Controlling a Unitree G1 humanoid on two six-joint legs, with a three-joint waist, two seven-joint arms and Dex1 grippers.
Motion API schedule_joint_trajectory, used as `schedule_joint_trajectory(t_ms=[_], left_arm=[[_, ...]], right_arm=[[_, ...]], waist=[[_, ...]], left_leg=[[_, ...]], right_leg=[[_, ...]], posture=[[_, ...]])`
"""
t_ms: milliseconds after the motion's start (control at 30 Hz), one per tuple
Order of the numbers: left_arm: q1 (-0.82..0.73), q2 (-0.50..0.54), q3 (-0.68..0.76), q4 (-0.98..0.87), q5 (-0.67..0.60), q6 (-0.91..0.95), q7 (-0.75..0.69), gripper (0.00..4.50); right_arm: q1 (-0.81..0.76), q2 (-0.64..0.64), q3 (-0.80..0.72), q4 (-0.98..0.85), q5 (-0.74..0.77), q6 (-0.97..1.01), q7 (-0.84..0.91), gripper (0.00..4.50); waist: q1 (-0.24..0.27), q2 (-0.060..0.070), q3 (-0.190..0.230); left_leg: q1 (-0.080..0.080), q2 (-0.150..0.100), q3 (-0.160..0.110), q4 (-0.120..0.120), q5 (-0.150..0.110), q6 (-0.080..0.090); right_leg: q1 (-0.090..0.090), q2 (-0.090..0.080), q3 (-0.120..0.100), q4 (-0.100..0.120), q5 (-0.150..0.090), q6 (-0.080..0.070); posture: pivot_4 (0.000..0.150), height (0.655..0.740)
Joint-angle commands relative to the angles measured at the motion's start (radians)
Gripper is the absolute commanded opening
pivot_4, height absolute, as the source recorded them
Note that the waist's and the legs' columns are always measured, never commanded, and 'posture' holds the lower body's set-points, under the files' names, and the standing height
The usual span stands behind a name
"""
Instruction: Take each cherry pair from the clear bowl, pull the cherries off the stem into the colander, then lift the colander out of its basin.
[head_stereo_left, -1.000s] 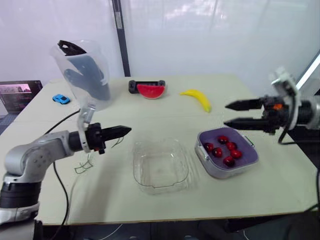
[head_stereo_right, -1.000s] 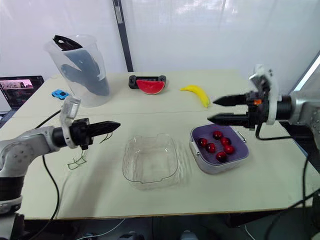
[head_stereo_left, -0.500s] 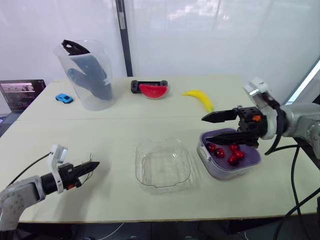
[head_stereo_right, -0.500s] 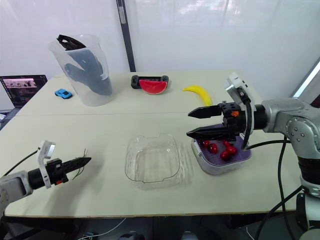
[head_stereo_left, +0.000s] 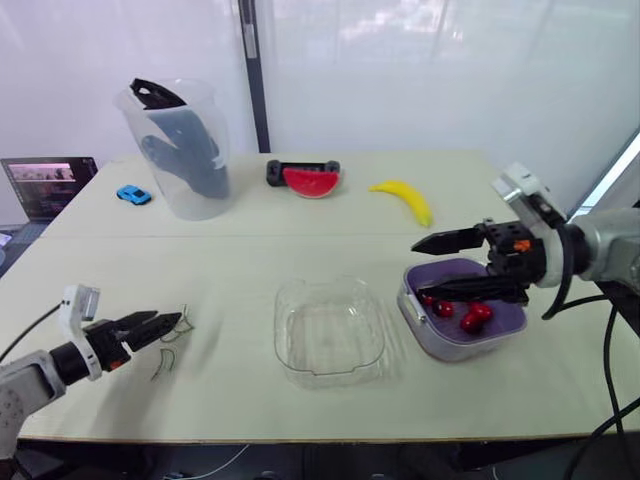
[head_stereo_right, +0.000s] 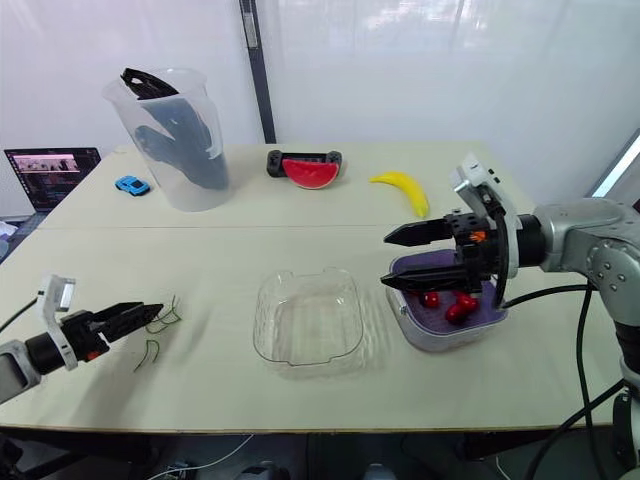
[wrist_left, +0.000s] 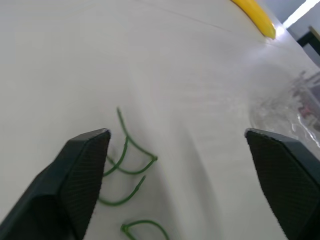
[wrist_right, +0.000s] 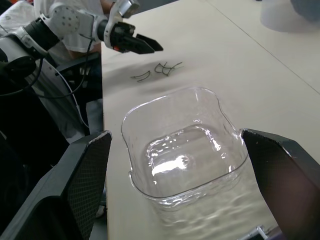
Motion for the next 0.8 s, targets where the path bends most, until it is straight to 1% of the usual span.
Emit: schedule_joint_trajectory(t_ms=[33,133,200,300,367,433,533,567,600,667,800], left_arm=[[-0.110,0.103,0.038,-0.014,-0.042,0.007,-0.075,4.45],[-0.211,0.157,-0.063,-0.077,-0.044,0.032,-0.132,4.45],[-0.261,0.175,-0.130,-0.121,-0.034,0.027,-0.171,4.45],[-0.396,0.154,-0.227,-0.187,-0.061,0.017,-0.228,4.45],[-0.499,0.125,-0.308,-0.215,-0.063,0.011,-0.274,4.45],[-0.572,0.100,-0.370,-0.226,-0.052,-0.002,-0.322,4.45],[-0.625,0.067,-0.418,-0.235,-0.012,-0.058,-0.365,4.45],[-0.653,0.051,-0.448,-0.226,0.004,-0.073,-0.386,4.45],[-0.681,0.031,-0.472,-0.210,0.017,-0.090,-0.406,4.45],[-0.716,0.004,-0.501,-0.180,0.036,-0.111,-0.432,4.45],[-0.757,-0.032,-0.532,-0.120,0.077,-0.152,-0.474,4.45]], right_arm=[[-0.027,-0.019,-0.067,-0.025,0.059,0.061,-0.052,4.50],[0.002,-0.028,-0.097,-0.058,0.071,0.088,-0.102,4.50],[0.025,-0.033,-0.119,-0.078,0.077,0.099,-0.133,4.50],[0.090,-0.053,-0.161,-0.129,0.056,0.099,-0.184,4.50],[0.190,-0.083,-0.223,-0.192,0.019,0.102,-0.228,4.50],[0.289,-0.095,-0.320,-0.246,0.014,0.156,-0.285,4.50],[0.405,-0.097,-0.442,-0.310,-0.005,0.214,-0.361,4.50],[0.487,-0.098,-0.533,-0.347,-0.027,0.274,-0.369,4.50],[0.578,-0.095,-0.636,-0.387,-0.046,0.338,-0.366,4.50],[0.708,-0.072,-0.791,-0.441,-0.053,0.399,-0.342,4.50],[0.878,-0.021,-0.962,-0.505,-0.062,0.419,-0.300,4.50]], waist=[[0.000,0.000,0.000],[0.002,0.000,0.000],[0.000,0.000,0.000],[0.002,0.000,0.000],[0.005,-0.001,0.000],[0.004,-0.001,0.000],[-0.003,0.000,0.000],[-0.002,0.000,0.000],[0.000,0.000,0.000],[0.006,0.000,0.000],[0.001,-0.001,0.000]], left_leg=[[0.000,0.000,0.000,0.000,0.000,0.000],[0.000,-0.001,0.000,0.000,0.000,0.000],[0.000,-0.001,0.001,-0.001,0.000,0.000],[0.000,0.000,0.001,-0.001,0.000,0.000],[-0.001,0.000,0.000,-0.001,0.000,0.000],[-0.002,-0.001,0.000,0.000,0.000,0.000],[-0.002,-0.001,0.001,0.000,0.000,0.000],[-0.001,-0.001,0.002,0.000,0.000,0.000],[-0.001,-0.001,0.002,0.000,0.000,0.000],[-0.001,-0.001,0.002,0.000,0.000,0.000],[0.000,-0.002,0.002,0.002,0.000,0.000]], right_leg=[[0.000,0.000,0.000,0.000,0.000,0.000],[0.001,0.000,0.000,0.000,0.000,0.000],[0.001,-0.001,0.000,-0.001,0.000,0.000],[0.000,0.000,0.000,-0.001,0.000,0.000],[0.000,0.001,-0.001,-0.001,0.000,0.000],[0.000,0.001,-0.001,0.000,0.000,0.000],[0.001,0.001,-0.001,0.000,0.000,0.000],[0.000,0.001,0.001,0.000,0.000,0.000],[0.001,0.002,0.000,0.001,0.000,0.000],[0.002,0.004,-0.001,0.001,0.000,0.000],[0.004,0.004,-0.001,0.000,0.000,0.000]], posture=[[0.150,0.7400],[0.150,0.7400],[0.150,0.7400],[0.150,0.7400],[0.150,0.7400],[0.150,0.7400],[0.150,0.7400],[0.150,0.7400],[0.150,0.7400],[0.150,0.7400],[0.150,0.7400]])
